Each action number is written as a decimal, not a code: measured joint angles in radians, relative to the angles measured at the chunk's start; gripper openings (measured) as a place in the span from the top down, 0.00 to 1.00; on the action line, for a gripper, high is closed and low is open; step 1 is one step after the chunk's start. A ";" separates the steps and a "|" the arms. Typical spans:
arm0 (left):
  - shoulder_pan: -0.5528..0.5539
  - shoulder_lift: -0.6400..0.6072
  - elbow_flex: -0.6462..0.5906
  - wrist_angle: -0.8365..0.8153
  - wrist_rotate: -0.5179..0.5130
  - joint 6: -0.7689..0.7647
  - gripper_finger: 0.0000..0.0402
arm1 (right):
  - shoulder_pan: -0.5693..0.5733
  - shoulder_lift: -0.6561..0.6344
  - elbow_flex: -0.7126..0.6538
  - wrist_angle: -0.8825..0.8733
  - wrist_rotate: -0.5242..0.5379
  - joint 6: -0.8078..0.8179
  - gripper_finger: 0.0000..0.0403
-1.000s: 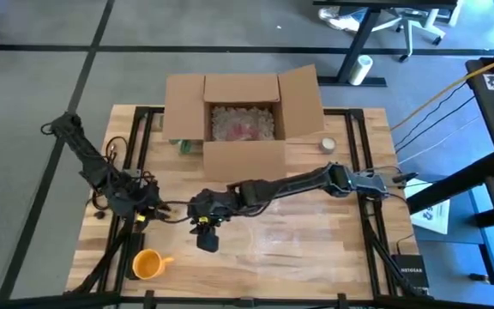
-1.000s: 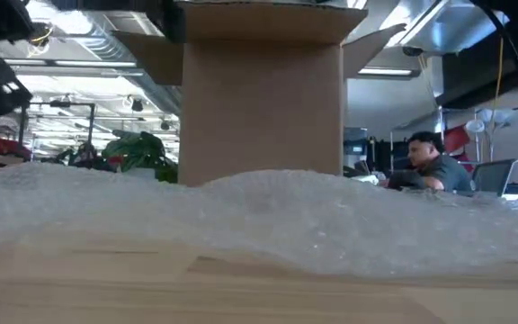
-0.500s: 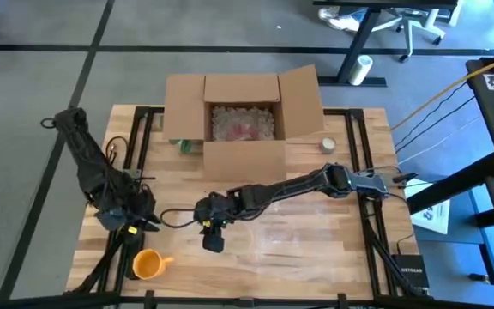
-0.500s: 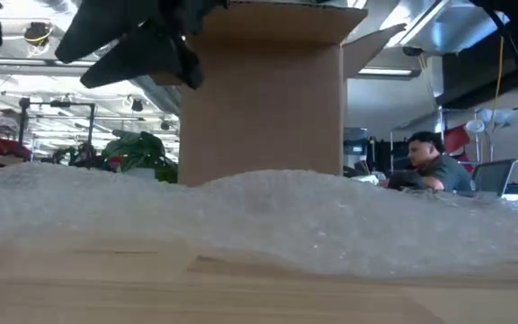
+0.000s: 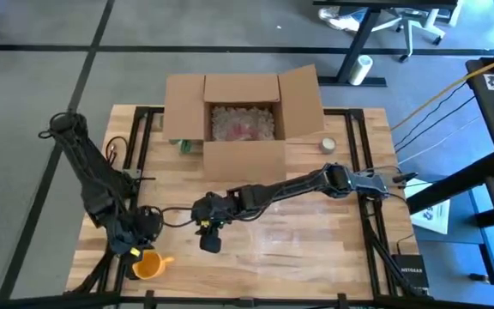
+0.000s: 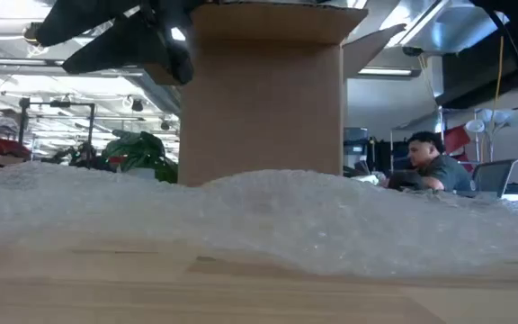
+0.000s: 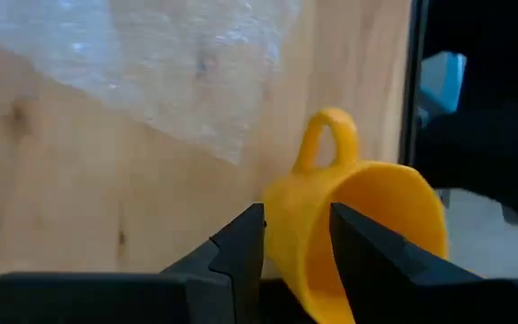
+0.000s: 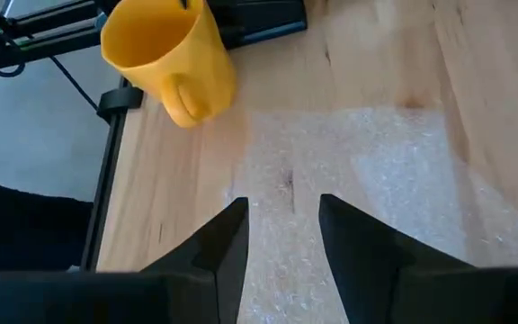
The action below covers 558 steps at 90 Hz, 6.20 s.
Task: Wrap mug
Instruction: Put the yellow mug on the bubble wrap, then wrap the yellow cup with bubble wrap
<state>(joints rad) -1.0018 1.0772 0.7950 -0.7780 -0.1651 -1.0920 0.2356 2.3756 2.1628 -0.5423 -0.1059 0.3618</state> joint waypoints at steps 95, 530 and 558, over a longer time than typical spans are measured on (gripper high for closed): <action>0.040 0.222 0.017 -0.039 0.104 0.035 0.98 | 0.001 -0.001 0.000 -0.031 -0.080 0.044 0.69; 0.843 0.808 0.868 -0.216 0.247 0.949 0.62 | 0.724 -0.880 -1.573 0.652 1.107 0.882 1.00; 0.784 0.701 0.829 -0.159 0.195 1.045 0.62 | 0.724 -0.880 -1.573 0.657 1.107 0.882 1.00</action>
<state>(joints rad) -0.2177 1.7783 1.6236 -0.9373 0.0303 -0.0465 0.9600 1.4960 0.5900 0.1148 1.0012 1.2439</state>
